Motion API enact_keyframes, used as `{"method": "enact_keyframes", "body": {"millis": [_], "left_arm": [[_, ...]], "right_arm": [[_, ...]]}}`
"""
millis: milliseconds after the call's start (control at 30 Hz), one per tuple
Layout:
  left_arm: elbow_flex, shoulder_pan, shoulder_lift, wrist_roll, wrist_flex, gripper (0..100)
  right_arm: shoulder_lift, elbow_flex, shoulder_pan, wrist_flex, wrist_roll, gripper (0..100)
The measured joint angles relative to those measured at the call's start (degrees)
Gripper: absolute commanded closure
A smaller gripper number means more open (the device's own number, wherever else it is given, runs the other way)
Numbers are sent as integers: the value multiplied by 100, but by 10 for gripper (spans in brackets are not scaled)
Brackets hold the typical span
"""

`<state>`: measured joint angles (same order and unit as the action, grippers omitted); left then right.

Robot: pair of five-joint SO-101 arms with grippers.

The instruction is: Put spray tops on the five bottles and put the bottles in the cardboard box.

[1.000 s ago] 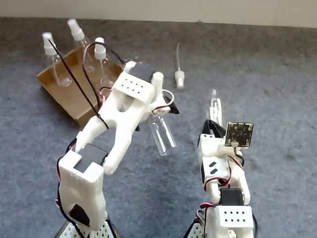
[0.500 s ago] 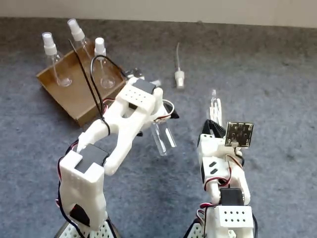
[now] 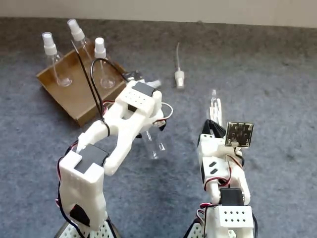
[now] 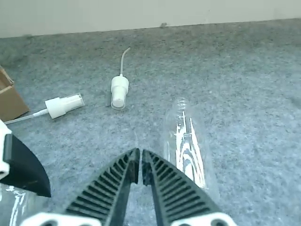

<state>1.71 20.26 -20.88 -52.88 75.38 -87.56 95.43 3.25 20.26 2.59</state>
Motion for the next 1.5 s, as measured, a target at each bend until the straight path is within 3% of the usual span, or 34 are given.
{"method": "enact_keyframes", "body": {"millis": [267,600,833,933,1067,1267,1500], "left_arm": [[0,-211,0,1582,185,852],[0,-818,0,5055,431,852],[-9,-1521,0,5275,651,851],[-9,-1767,0,5565,677,800],[-9,-1767,9,6215,985,700],[-9,-1829,9,6242,1116,590],[167,-1811,9,6242,1134,608]], "right_arm": [[0,0,0,0,0,993],[0,0,0,0,0,993],[0,0,0,0,0,993],[0,0,0,0,0,993],[0,0,0,0,0,993],[0,0,0,0,0,993],[0,0,0,0,0,993]]}}
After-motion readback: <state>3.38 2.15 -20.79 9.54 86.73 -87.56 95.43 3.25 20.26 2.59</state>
